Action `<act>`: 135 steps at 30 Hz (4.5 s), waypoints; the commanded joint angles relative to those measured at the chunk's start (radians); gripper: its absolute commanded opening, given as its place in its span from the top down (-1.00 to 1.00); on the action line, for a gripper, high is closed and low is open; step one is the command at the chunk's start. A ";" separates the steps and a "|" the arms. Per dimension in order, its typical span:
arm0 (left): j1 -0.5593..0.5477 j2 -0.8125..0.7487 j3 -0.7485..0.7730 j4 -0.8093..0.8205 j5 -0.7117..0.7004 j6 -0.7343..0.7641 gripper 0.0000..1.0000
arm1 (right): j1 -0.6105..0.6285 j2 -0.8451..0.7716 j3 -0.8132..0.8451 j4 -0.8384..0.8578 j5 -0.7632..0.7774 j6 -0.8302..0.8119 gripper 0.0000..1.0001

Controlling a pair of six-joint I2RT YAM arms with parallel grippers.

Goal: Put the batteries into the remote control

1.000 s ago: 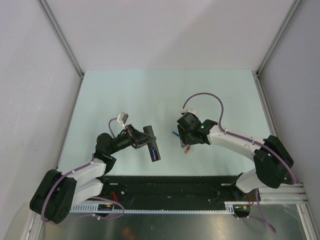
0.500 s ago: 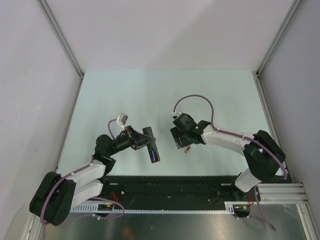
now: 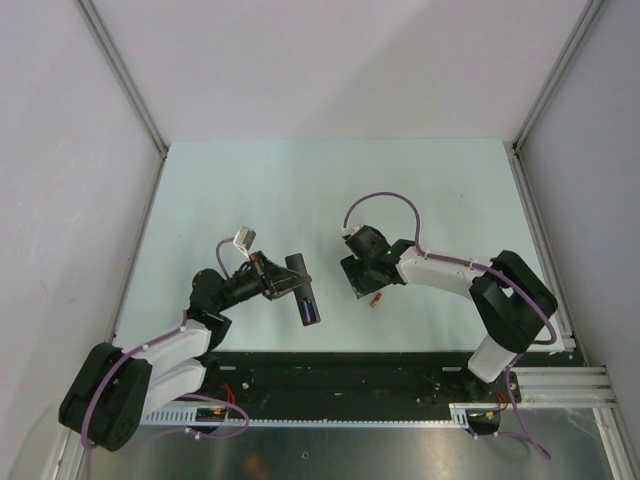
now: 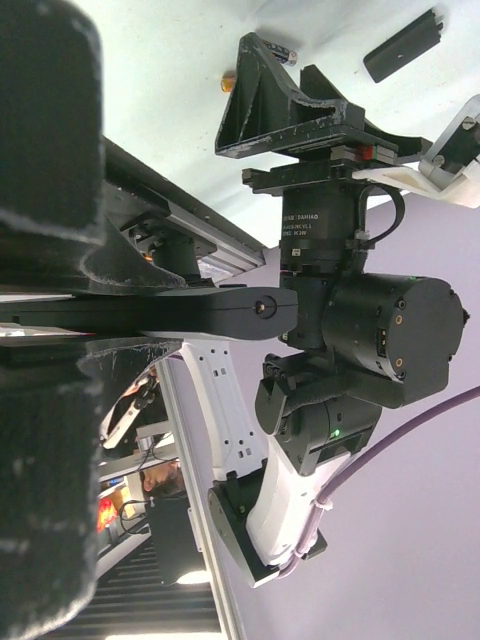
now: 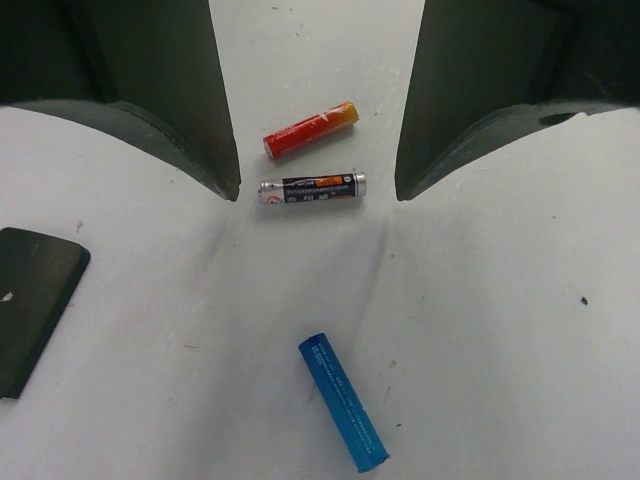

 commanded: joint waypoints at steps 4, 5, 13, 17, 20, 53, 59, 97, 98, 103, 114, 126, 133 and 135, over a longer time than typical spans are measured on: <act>0.009 0.001 -0.008 0.039 -0.004 0.025 1.00 | -0.007 0.034 0.005 0.016 -0.024 -0.022 -0.33; 0.009 0.001 -0.008 0.041 -0.001 0.025 0.99 | -0.005 0.040 0.003 0.014 -0.022 -0.022 -0.32; 0.009 -0.001 -0.007 0.039 0.003 0.024 0.99 | -0.008 0.048 0.003 0.013 -0.027 -0.013 -0.23; 0.009 -0.004 -0.008 0.039 0.003 0.024 0.99 | -0.010 0.054 0.002 0.010 -0.033 -0.013 -0.17; 0.009 -0.004 -0.011 0.039 0.001 0.024 1.00 | -0.010 0.057 0.002 0.010 -0.033 -0.012 -0.11; 0.009 -0.027 0.002 0.038 0.001 0.013 1.00 | -0.146 -0.107 -0.014 -0.044 0.206 1.033 1.00; 0.009 -0.016 0.009 0.038 0.007 0.013 1.00 | -0.157 -0.060 -0.009 -0.110 0.260 1.215 1.00; 0.009 -0.037 -0.011 0.036 0.001 0.010 1.00 | -0.185 0.002 0.023 -0.138 0.164 1.148 -0.11; 0.009 -0.037 -0.011 0.036 0.000 0.010 1.00 | -0.185 0.002 0.025 -0.141 0.164 1.145 -0.14; 0.009 -0.039 -0.011 0.036 0.001 0.012 1.00 | -0.182 0.005 0.037 -0.144 0.167 1.139 -0.28; 0.009 -0.054 -0.008 0.036 0.004 0.010 1.00 | -0.136 -0.106 0.158 -0.229 0.266 0.894 -0.30; 0.009 -0.068 -0.022 0.034 -0.007 0.019 1.00 | -0.102 -0.095 0.146 -0.130 0.052 -0.022 -0.17; 0.009 -0.079 -0.028 0.030 -0.005 0.024 1.00 | -0.088 -0.032 0.144 -0.105 -0.010 -0.169 0.04; 0.009 -0.074 -0.028 0.028 -0.005 0.024 1.00 | -0.102 -0.011 0.144 -0.114 -0.025 -0.183 0.10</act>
